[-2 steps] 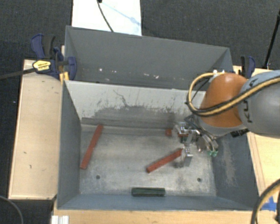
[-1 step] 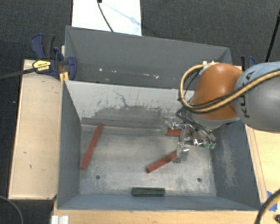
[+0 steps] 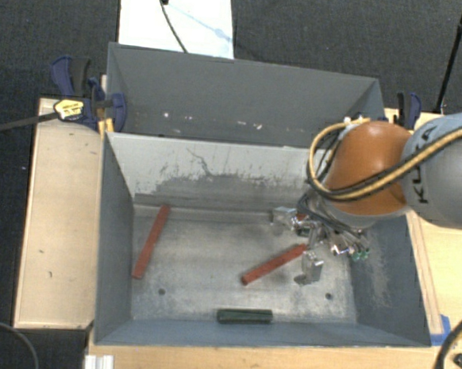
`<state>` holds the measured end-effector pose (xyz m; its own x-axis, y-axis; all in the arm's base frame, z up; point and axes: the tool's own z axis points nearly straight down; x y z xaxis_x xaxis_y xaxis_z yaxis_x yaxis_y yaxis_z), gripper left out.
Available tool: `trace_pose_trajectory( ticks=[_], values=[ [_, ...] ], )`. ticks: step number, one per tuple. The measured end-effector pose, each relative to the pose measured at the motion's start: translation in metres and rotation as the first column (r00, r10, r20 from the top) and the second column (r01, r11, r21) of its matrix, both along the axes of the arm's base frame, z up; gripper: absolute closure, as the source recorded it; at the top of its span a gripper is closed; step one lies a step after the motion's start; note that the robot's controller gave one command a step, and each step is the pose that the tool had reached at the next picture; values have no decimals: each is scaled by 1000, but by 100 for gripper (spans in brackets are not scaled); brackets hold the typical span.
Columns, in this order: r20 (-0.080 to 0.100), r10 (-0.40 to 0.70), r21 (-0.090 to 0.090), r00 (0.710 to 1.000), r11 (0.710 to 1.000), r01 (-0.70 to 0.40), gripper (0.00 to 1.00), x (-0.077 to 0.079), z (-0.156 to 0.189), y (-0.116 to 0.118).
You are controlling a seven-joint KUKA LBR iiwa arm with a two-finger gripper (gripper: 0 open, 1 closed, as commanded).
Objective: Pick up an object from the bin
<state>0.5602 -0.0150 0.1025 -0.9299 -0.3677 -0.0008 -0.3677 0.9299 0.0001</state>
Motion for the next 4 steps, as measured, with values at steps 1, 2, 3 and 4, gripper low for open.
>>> trace_pose_trajectory(
  ticks=[1,2,3,4],
  values=[
    [-3,-50,1,999,999,50,0,-18,-34,3],
    [-2,-46,0,999,999,46,0,-18,-33,3],
    [-1,-43,0,999,999,43,100,-18,-33,3],
    [5,-39,0,999,999,39,100,-17,-13,3]
  ],
)
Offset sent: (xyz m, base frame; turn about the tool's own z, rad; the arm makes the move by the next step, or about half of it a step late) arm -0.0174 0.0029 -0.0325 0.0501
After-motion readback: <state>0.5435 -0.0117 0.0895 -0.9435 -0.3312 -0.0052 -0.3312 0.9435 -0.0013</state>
